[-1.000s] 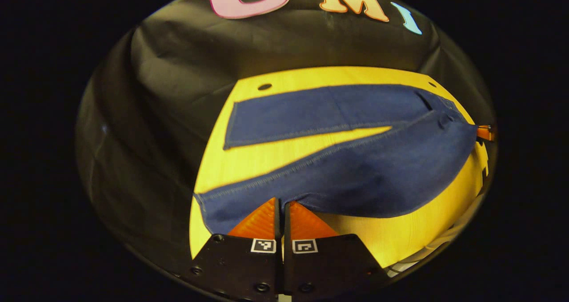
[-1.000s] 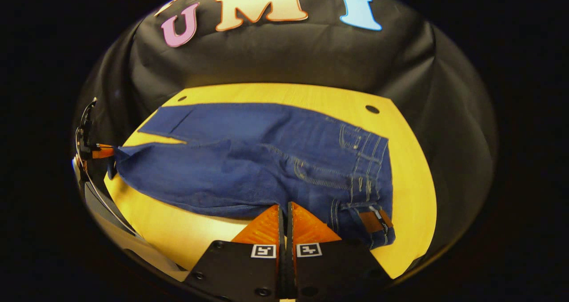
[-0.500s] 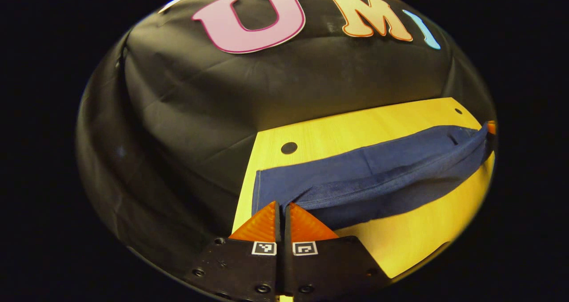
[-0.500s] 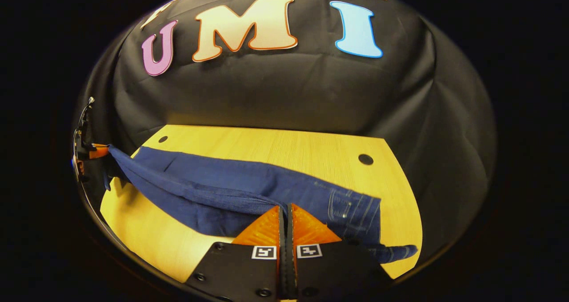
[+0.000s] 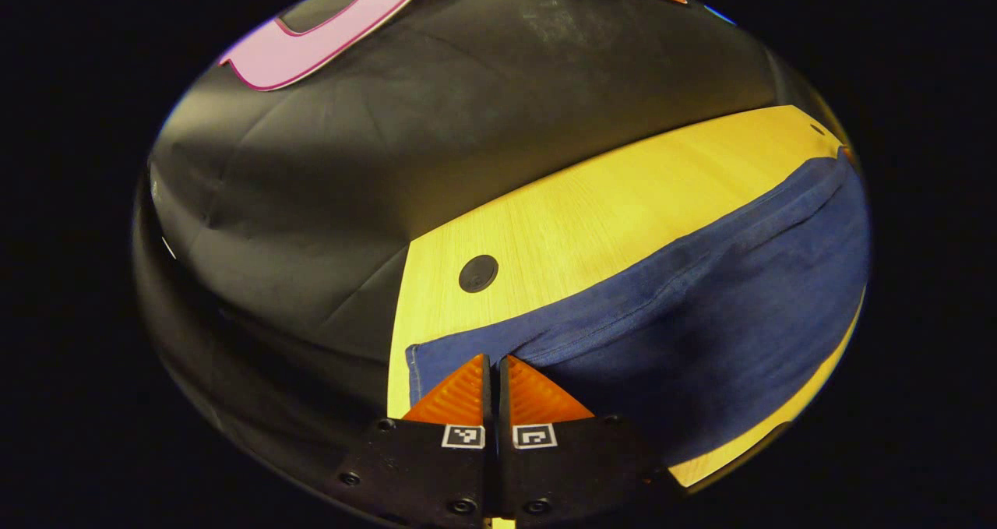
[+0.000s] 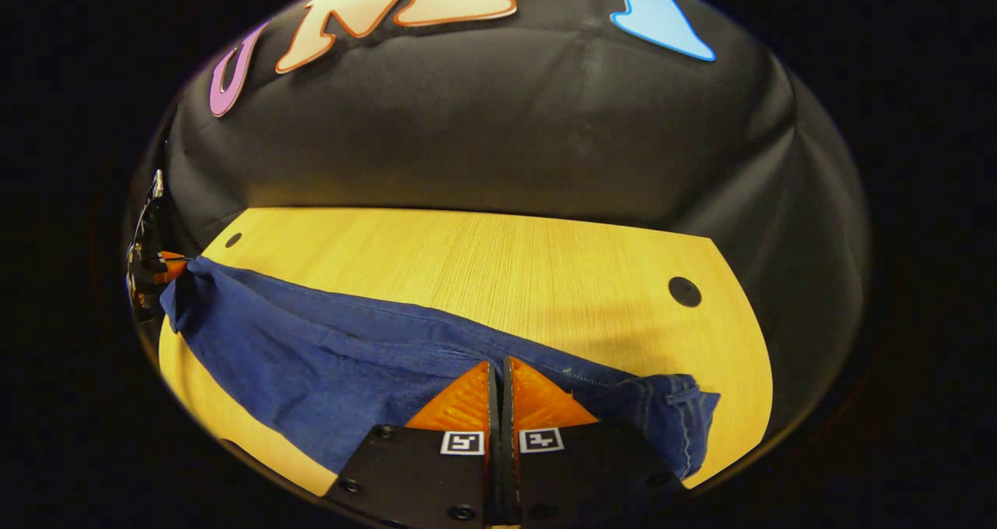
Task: Grasp the waist and the cuffs of the jeans and fold them to make the two legs overlap; first hold the waist and fold one-third of the jeans toward the cuffs, then hold the cuffs and fold the remaining one-third in the same direction to finish folding.
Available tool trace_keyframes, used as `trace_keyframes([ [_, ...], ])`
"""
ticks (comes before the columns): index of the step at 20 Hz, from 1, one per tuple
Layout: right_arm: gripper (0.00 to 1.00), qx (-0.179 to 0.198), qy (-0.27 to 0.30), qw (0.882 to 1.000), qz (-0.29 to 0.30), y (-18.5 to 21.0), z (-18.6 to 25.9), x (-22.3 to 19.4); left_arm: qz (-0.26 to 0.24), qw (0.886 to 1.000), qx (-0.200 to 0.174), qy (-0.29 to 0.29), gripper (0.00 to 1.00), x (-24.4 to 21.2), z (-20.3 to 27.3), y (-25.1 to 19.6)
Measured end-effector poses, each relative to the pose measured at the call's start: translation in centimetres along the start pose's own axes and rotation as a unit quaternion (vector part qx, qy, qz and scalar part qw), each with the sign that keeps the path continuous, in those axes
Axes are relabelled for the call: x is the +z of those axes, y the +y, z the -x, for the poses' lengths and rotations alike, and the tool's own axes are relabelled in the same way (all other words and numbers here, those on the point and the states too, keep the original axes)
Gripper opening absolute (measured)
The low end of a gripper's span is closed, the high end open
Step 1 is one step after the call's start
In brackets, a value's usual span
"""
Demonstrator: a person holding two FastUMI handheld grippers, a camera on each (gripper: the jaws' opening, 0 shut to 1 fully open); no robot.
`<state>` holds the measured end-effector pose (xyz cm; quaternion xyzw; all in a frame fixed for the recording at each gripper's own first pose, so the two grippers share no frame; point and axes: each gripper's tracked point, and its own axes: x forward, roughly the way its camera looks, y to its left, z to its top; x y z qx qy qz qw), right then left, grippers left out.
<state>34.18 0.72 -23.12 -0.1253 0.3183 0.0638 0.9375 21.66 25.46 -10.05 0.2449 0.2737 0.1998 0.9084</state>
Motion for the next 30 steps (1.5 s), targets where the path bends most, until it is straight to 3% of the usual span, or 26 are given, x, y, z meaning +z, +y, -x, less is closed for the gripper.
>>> trace_keyframes([
  [6,0.04,0.002,0.013,1.000,-0.003,-0.5,-2.2,-1.1,-0.007,1.000,0.008,-0.006,0.00,-0.3,-0.4,0.1],
  [7,0.16,0.004,0.014,1.000,-0.011,-0.6,-1.8,-0.9,-0.008,1.000,0.011,-0.011,0.12,-0.1,-0.2,0.0],
  [9,0.27,0.005,0.010,1.000,-0.027,-1.4,-0.9,-0.3,0.006,0.999,0.014,-0.036,0.53,1.3,0.9,0.0],
  [11,0.74,0.004,-0.016,0.999,-0.044,-2.4,0.5,1.4,0.040,0.996,0.019,-0.076,0.94,3.2,2.2,0.0],
  [12,0.98,0.002,-0.027,0.998,-0.055,-3.3,1.8,2.0,0.063,0.993,0.010,-0.097,0.94,4.3,2.8,-0.7],
  [15,0.95,-0.018,-0.043,0.995,-0.085,-7.3,5.9,2.0,0.122,0.983,-0.030,-0.134,0.94,6.5,5.9,-2.6],
  [20,0.94,-0.057,-0.016,0.990,-0.129,-14.5,10.4,-3.3,0.149,0.972,-0.059,-0.173,0.94,8.7,9.9,-2.9],
  [24,0.98,-0.059,0.019,0.984,-0.165,-17.1,10.9,-8.1,0.179,0.966,-0.074,-0.169,0.95,9.6,10.5,-2.8],
  [27,0.94,-0.052,0.042,0.981,-0.183,-17.8,10.3,-10.5,0.180,0.969,-0.072,-0.156,0.94,10.1,10.8,-2.6],
  [28,0.98,-0.046,0.048,0.980,-0.189,-17.7,10.0,-11.2,0.180,0.969,-0.070,-0.153,0.95,10.1,10.9,-2.6],
  [30,0.94,-0.035,0.060,0.979,-0.190,-17.5,9.7,-12.4,0.184,0.969,-0.069,-0.151,0.95,10.3,11.2,-2.8],
])
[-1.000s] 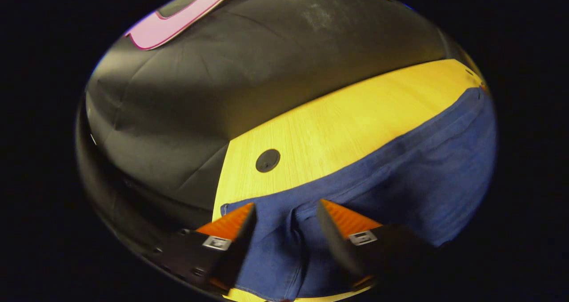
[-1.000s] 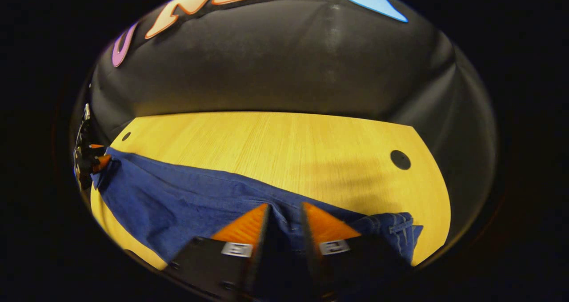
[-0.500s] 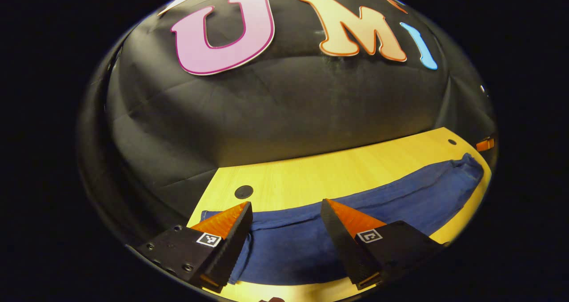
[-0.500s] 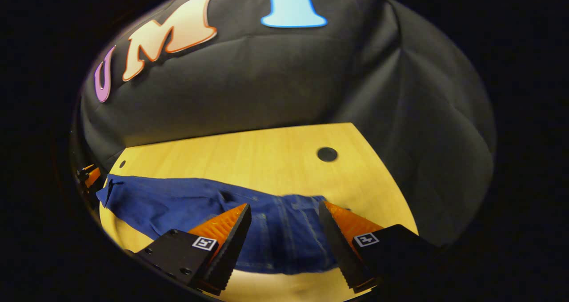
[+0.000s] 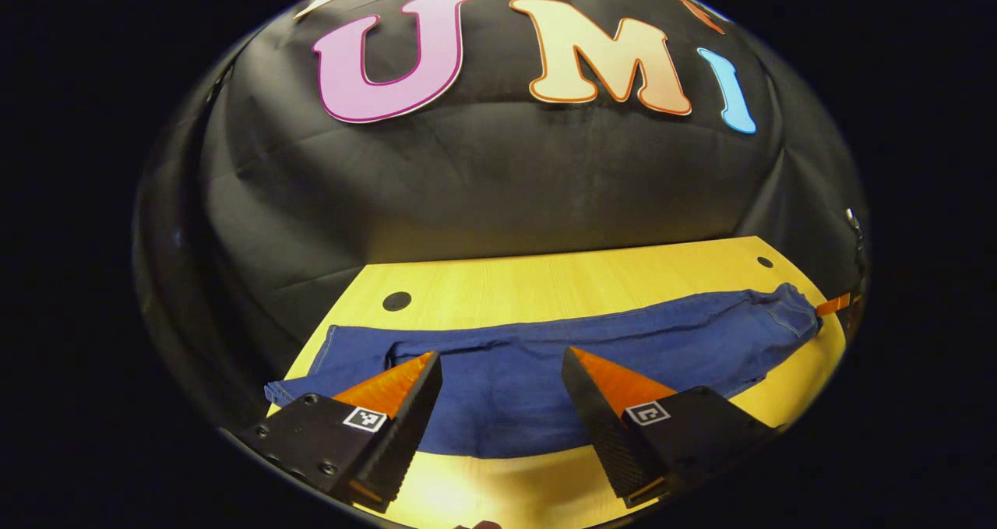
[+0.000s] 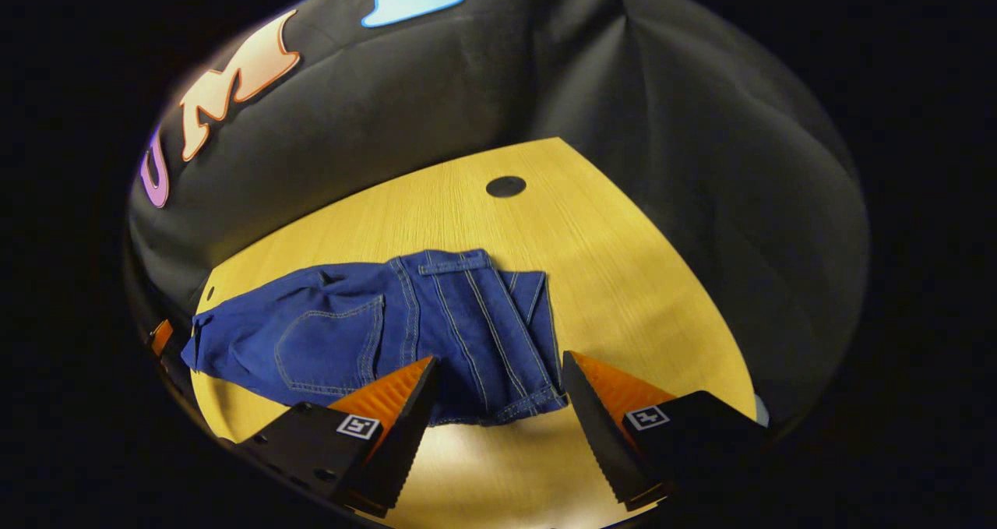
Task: Grasp the waist and the cuffs of the jeans and fold them to make the two legs overlap; first hold the waist and fold one-third of the jeans toward the cuffs, then hold the cuffs and fold the remaining one-third in the same direction to finish folding.
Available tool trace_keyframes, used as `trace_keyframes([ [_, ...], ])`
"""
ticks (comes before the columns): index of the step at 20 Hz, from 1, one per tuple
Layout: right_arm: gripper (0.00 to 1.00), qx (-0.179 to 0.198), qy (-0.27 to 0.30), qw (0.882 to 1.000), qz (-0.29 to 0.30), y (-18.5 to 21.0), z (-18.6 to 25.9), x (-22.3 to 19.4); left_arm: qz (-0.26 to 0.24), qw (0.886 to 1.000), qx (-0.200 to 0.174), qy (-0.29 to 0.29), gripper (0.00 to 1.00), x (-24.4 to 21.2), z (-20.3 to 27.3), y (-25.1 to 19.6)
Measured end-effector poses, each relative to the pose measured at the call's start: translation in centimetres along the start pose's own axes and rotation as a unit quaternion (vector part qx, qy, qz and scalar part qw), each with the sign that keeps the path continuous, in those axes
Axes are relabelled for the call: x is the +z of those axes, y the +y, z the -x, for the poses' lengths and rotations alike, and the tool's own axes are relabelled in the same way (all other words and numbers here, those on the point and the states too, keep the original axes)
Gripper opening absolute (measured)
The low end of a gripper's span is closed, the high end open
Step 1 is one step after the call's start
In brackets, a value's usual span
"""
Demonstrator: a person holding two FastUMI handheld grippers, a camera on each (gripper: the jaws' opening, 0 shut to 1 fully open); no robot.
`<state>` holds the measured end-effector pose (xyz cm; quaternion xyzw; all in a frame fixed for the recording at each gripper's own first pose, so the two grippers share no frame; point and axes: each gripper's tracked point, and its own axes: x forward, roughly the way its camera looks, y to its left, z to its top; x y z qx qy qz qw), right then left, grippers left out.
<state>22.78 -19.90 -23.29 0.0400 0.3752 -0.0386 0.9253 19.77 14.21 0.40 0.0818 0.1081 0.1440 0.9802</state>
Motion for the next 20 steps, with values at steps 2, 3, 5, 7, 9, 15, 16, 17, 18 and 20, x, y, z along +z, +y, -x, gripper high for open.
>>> trace_keyframes([
  [2,0.98,0.006,0.005,1.000,0.004,0.1,-0.4,-0.6,0.005,1.000,0.009,-0.009,0.95,0.7,0.1,-0.1],
  [3,0.99,0.007,0.005,1.000,0.005,0.3,-0.6,-1.0,0.009,1.000,0.012,-0.013,0.94,0.9,0.3,-0.1],
  [5,0.99,0.008,0.001,1.000,0.009,0.2,-0.8,-1.3,0.009,1.000,0.020,-0.015,0.94,1.1,0.8,0.0],
  [7,0.99,0.010,-0.009,1.000,0.022,0.2,-0.8,-1.4,0.012,0.999,0.028,-0.019,0.95,1.3,1.4,0.2],
  [9,0.96,0.013,-0.016,0.999,0.027,0.2,-0.9,-1.3,0.019,0.999,0.030,-0.018,0.95,1.1,2.3,-0.2],
  [15,0.39,0.033,-0.017,0.999,0.016,1.2,-1.3,-1.3,0.025,0.998,0.052,-0.025,0.95,0.8,5.7,0.0],
  [16,0.35,0.041,-0.017,0.999,0.008,1.3,-1.4,-1.3,0.029,0.998,0.055,-0.024,0.95,0.6,6.1,0.0],
  [17,0.23,0.050,-0.017,0.999,0.000,1.3,-1.2,-1.3,0.033,0.997,0.059,-0.026,0.95,0.4,6.5,0.0],
  [18,0.17,0.063,-0.021,0.998,-0.005,1.4,-0.9,-1.1,0.038,0.997,0.062,-0.027,0.95,0.1,7.0,0.0],
  [20,0.08,0.073,-0.019,0.996,-0.041,1.5,-1.2,-0.9,0.045,0.996,0.069,-0.024,0.95,-0.7,7.6,0.2],
])
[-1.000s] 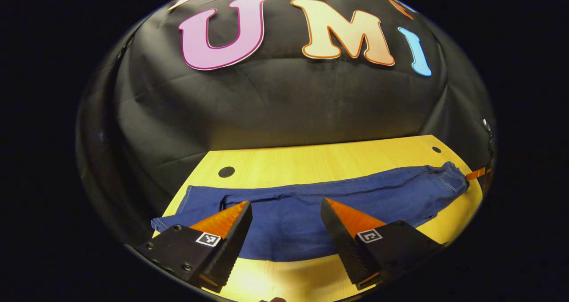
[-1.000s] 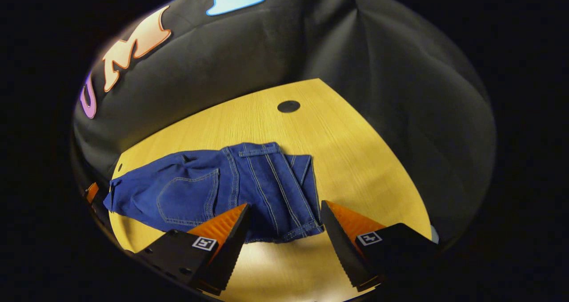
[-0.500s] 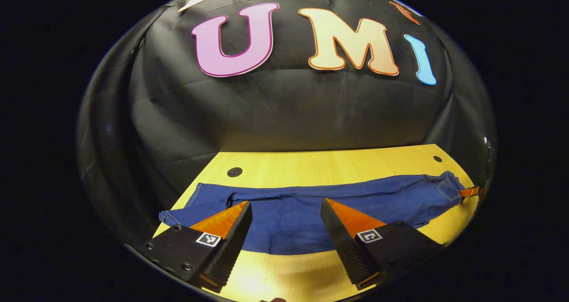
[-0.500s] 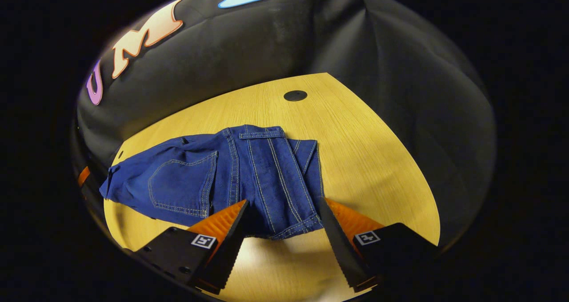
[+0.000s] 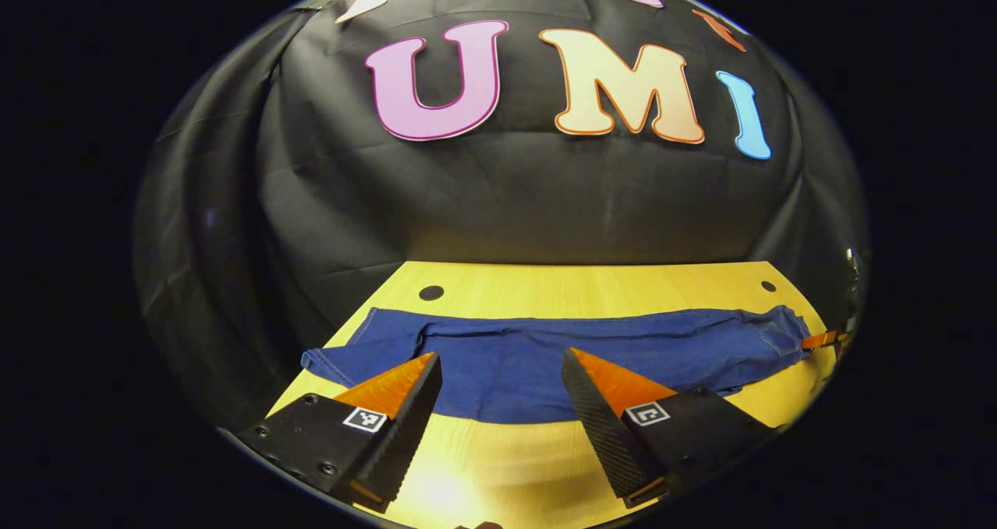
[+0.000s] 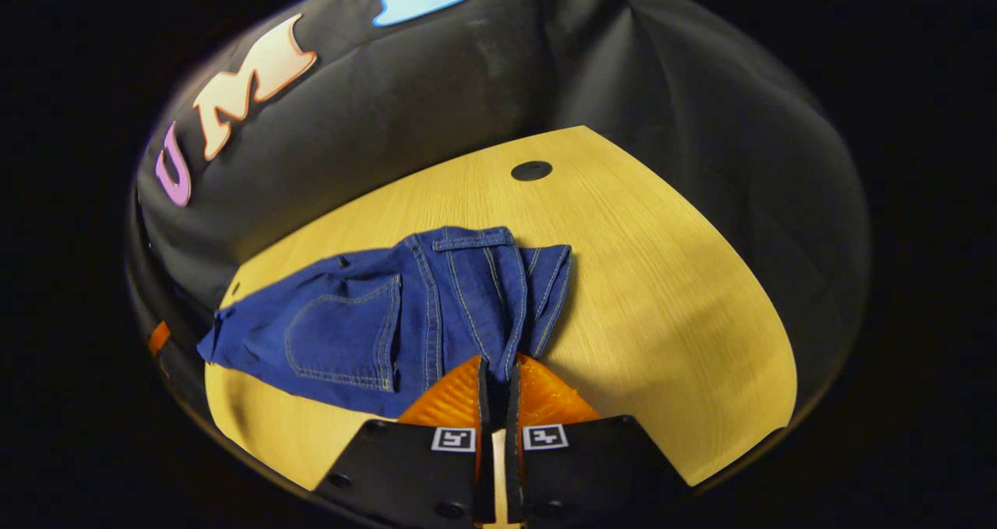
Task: Grasp the waist and the cuffs of the jeans and fold them to make the two legs overlap; first hold the waist and fold one-third of the jeans toward the cuffs, then hold the cuffs and fold the remaining one-third in the same direction to finish folding.
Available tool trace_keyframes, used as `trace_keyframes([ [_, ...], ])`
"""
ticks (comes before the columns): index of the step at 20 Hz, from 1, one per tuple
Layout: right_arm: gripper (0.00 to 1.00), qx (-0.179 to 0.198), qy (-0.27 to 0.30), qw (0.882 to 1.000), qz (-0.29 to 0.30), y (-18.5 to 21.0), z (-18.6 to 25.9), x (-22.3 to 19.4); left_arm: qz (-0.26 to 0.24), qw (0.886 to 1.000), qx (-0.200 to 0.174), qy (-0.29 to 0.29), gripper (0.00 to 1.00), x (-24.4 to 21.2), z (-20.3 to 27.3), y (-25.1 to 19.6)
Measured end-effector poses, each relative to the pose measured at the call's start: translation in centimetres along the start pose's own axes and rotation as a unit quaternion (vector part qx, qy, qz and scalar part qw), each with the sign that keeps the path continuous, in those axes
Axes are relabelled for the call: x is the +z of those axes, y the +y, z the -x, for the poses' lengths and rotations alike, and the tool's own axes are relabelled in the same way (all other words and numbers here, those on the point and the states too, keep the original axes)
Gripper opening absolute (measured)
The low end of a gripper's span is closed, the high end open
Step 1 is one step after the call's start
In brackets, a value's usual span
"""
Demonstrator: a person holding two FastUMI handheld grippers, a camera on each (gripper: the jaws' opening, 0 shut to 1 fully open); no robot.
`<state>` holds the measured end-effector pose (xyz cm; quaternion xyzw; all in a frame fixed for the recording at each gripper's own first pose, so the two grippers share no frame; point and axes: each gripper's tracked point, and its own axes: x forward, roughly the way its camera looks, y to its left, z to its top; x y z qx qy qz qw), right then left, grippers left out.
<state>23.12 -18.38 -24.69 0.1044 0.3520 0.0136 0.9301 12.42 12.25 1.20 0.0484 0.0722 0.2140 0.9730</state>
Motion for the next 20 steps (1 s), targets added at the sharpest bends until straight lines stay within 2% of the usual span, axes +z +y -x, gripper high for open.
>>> trace_keyframes([
  [1,0.02,0.001,0.004,1.000,-0.014,-0.1,0.1,0.1,0.002,1.000,0.002,0.004,0.95,-0.3,0.4,0.2],
  [4,0.04,0.011,-0.032,0.999,-0.004,1.1,0.9,1.8,0.003,1.000,0.010,0.005,0.95,-0.6,1.1,1.1],
  [10,0.04,0.107,-0.105,0.984,-0.093,8.1,5.5,7.8,0.013,1.000,0.007,0.005,0.95,-1.3,0.9,2.9],
  [14,0.03,0.183,-0.142,0.969,-0.088,16.3,8.5,10.7,0.034,0.999,-0.007,0.004,0.94,-1.7,0.2,4.2],
  [20,0.03,0.286,-0.131,0.949,-0.010,32.2,10.0,9.3,0.045,0.999,-0.022,-0.004,0.95,-1.3,-0.7,7.6],
])
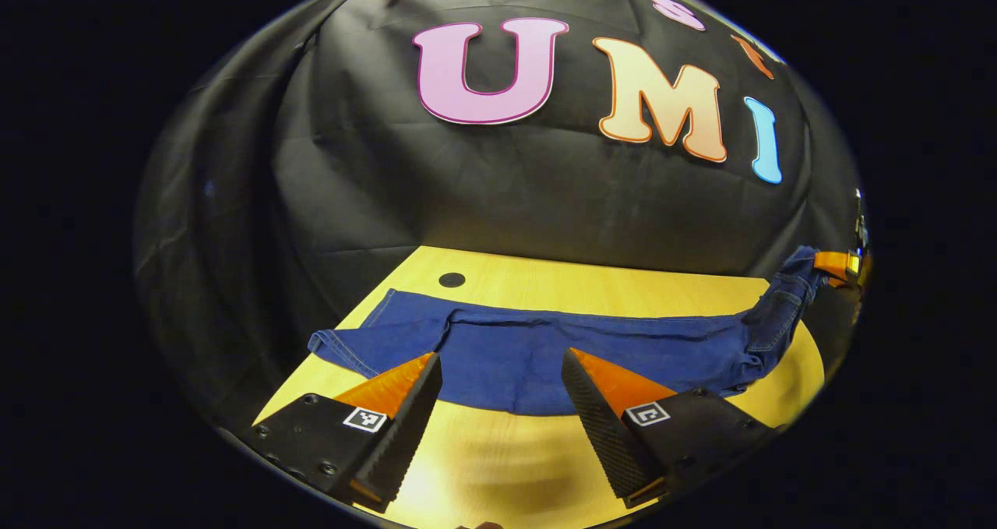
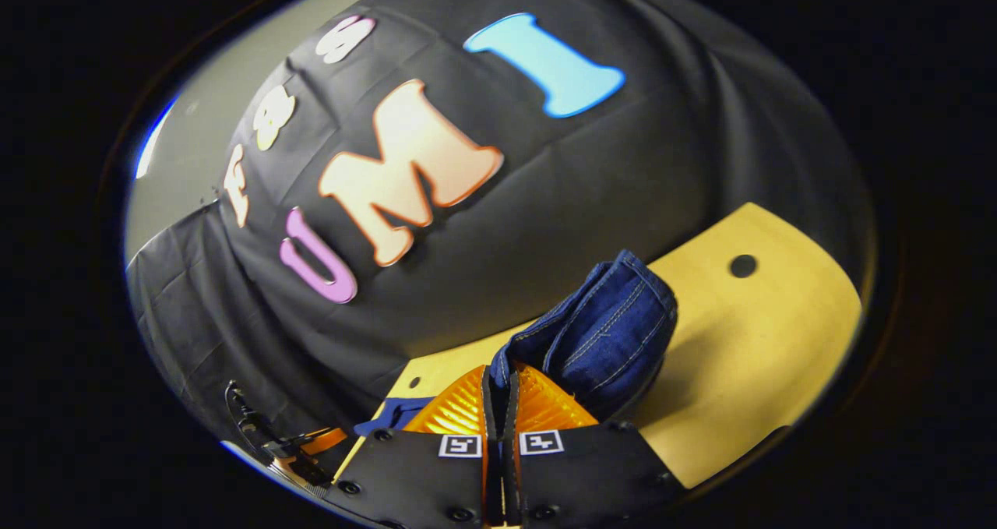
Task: Grasp the waist and the cuffs of the jeans and fold them to make the two legs overlap; first hold the waist and fold one-third of the jeans toward the cuffs, then hold the cuffs and fold the remaining one-third in the same direction to finish folding.
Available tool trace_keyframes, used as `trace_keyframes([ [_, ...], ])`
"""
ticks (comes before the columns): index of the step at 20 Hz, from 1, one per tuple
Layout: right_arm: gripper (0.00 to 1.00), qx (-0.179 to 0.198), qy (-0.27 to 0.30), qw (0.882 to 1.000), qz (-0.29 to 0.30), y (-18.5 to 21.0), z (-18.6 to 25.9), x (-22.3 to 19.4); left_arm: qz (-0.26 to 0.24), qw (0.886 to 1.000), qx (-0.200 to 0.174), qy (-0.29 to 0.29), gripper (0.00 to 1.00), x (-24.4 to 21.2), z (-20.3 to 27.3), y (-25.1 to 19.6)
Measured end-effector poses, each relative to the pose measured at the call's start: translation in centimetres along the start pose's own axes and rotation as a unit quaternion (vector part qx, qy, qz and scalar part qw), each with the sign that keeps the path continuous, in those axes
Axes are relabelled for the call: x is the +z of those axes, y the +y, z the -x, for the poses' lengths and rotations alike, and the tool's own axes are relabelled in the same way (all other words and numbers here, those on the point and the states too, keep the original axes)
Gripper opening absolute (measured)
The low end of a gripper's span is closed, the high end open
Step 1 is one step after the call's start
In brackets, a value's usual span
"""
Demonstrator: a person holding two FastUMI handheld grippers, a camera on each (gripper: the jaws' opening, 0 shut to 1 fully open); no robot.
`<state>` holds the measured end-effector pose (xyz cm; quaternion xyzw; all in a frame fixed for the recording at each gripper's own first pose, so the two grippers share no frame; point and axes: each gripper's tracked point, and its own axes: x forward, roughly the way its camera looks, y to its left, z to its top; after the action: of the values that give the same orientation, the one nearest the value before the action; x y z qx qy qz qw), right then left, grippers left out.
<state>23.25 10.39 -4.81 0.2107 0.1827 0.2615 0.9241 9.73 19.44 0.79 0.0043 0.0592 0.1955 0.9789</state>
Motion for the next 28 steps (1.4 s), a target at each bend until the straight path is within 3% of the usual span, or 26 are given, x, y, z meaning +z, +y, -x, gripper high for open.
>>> trace_keyframes([
  [4,0.03,0.074,0.065,0.994,0.046,8.5,-4.5,-6.2,0.023,1.000,0.002,-0.001,0.95,-0.3,-0.6,2.8],
  [7,0.03,0.092,0.136,0.985,0.056,10.6,-7.0,-13.2,0.044,0.999,0.004,0.002,0.97,-0.9,-1.4,4.8],
  [10,0.03,0.069,0.198,0.975,0.068,9.9,-10.1,-19.9,0.063,0.998,0.012,0.007,0.93,-1.8,-2.3,7.3],
  [15,0.04,-0.005,0.276,0.954,0.112,6.5,-13.1,-29.3,0.076,0.997,0.029,0.010,0.94,-2.8,-3.4,11.6],
  [22,0.03,-0.039,0.278,0.948,0.153,6.1,-12.7,-29.4,0.067,0.996,0.052,0.028,0.94,-4.8,-4.9,16.0],
  [28,0.04,-0.056,0.285,0.940,0.180,6.0,-12.8,-29.7,0.057,0.997,0.026,0.045,0.94,-6.3,-7.0,16.5],
])
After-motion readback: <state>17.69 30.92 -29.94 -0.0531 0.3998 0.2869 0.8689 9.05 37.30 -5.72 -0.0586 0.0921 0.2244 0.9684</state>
